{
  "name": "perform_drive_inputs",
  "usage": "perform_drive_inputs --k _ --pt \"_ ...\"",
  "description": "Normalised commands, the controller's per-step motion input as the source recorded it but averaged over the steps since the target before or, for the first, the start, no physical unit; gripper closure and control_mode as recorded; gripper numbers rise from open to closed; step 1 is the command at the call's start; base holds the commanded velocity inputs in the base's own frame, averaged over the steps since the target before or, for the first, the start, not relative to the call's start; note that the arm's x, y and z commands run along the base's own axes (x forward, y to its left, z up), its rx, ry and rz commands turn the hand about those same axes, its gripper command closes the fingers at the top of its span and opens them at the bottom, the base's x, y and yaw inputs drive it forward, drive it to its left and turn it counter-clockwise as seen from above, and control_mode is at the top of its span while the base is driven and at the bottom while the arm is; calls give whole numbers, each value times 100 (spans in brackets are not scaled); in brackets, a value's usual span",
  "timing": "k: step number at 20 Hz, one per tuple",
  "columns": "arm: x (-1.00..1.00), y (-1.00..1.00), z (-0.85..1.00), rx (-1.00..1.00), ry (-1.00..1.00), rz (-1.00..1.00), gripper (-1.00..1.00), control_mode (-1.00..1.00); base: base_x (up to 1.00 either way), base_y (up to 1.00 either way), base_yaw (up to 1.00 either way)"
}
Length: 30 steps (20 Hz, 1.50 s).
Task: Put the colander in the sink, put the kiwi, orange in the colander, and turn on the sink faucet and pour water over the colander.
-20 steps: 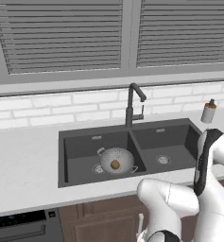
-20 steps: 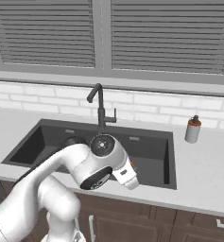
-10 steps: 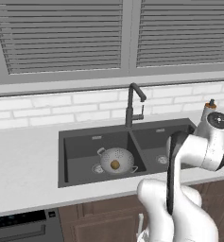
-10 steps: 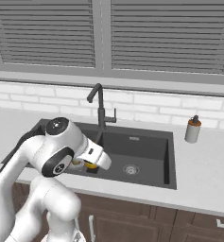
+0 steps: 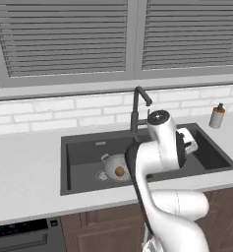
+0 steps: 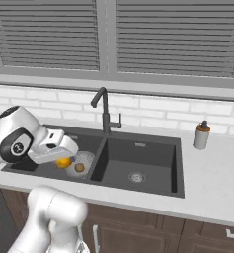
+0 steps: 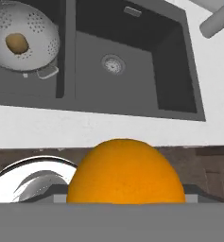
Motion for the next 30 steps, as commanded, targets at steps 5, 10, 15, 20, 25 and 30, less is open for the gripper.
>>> perform_drive_inputs --k 5,10,15,20,25,30 --pt "15 91 -27 -19 15 8 100 -100 0 0 0" --pt "49 46 -11 -8 22 1 100 -100 0 0 0" --pt "74 24 -5 0 16 0 100 -100 0 0 0" --pt "61 27 -18 0 10 0 100 -100 0 0 0" --pt "46 26 -42 0 2 0 100 -100 0 0 0" --pt "39 3 -45 1 0 0 100 -100 0 0 0"
